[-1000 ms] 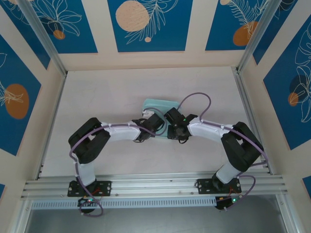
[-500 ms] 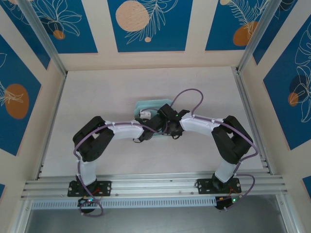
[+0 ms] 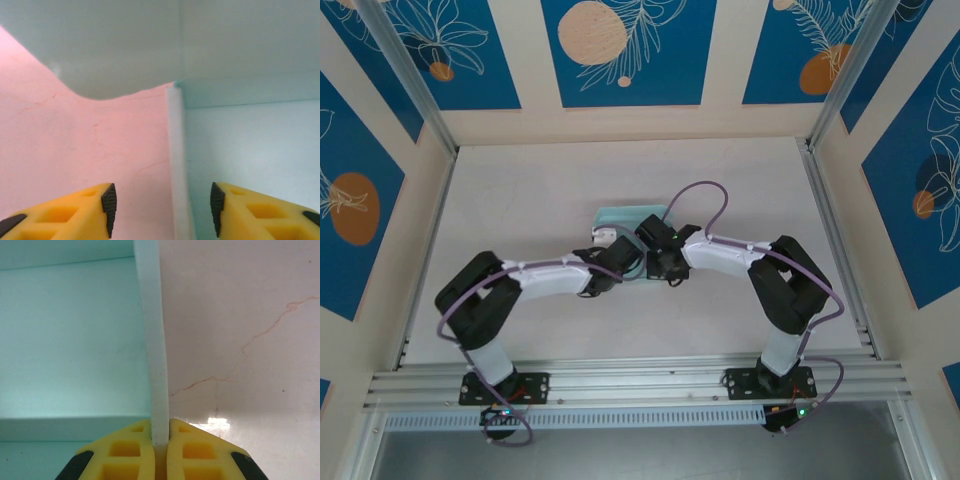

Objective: Fold the paper box

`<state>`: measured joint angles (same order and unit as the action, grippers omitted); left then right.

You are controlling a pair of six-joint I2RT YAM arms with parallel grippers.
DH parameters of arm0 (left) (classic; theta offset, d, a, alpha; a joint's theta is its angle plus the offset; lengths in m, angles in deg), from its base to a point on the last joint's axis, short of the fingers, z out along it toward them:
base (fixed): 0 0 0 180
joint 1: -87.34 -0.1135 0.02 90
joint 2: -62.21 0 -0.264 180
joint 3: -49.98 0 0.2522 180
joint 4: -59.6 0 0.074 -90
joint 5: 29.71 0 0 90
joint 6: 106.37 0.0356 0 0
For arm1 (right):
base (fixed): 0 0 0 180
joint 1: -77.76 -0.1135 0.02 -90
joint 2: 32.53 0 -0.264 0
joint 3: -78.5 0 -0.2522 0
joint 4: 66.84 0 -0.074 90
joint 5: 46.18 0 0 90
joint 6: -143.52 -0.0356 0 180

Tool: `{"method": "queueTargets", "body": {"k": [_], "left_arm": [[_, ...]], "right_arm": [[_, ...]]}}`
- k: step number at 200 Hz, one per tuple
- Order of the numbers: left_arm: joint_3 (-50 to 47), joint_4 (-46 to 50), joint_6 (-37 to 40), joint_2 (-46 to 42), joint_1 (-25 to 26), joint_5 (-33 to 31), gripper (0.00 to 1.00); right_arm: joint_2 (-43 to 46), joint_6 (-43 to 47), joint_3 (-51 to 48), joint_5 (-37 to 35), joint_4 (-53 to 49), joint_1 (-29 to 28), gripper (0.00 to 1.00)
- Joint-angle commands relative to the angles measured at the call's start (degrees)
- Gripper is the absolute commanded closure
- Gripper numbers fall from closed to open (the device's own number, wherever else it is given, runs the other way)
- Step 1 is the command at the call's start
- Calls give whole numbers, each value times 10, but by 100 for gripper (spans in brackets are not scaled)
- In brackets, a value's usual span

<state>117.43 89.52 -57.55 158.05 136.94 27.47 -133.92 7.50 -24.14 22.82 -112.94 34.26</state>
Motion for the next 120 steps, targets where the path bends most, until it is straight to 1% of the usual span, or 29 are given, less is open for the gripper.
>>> {"method": "queueTargets", "body": {"k": [1, 16, 33, 44, 63, 74, 87, 103, 120], "left_arm": [[-18, -64, 20, -71, -2, 58, 42], [-39, -78, 24, -115, -2, 78, 39], [-58, -86, 48, -164, -5, 98, 36], [-62, -73, 71, -196, -10, 108, 35], [-69, -50, 127, -249, -35, 120, 34], [-79, -42, 161, -280, -65, 134, 34], [-93, -40, 197, -318, -114, 175, 33], [-114, -66, 259, -361, -173, 241, 31], [-125, -90, 334, -379, -227, 328, 29]], "right_arm": [[-17, -1, 14, -7, -37, -7, 92], [-16, 0, 22, -13, -41, -10, 90], [-10, 8, 36, -23, -49, -14, 83], [-5, 17, 42, -29, -52, -16, 77], [9, 33, 55, -32, -57, -16, 66], [17, 45, 64, -36, -63, -16, 60], [27, 64, 74, -39, -65, -16, 55], [40, 88, 81, -41, -64, -15, 46], [56, 115, 89, -41, -66, -12, 38]]}}
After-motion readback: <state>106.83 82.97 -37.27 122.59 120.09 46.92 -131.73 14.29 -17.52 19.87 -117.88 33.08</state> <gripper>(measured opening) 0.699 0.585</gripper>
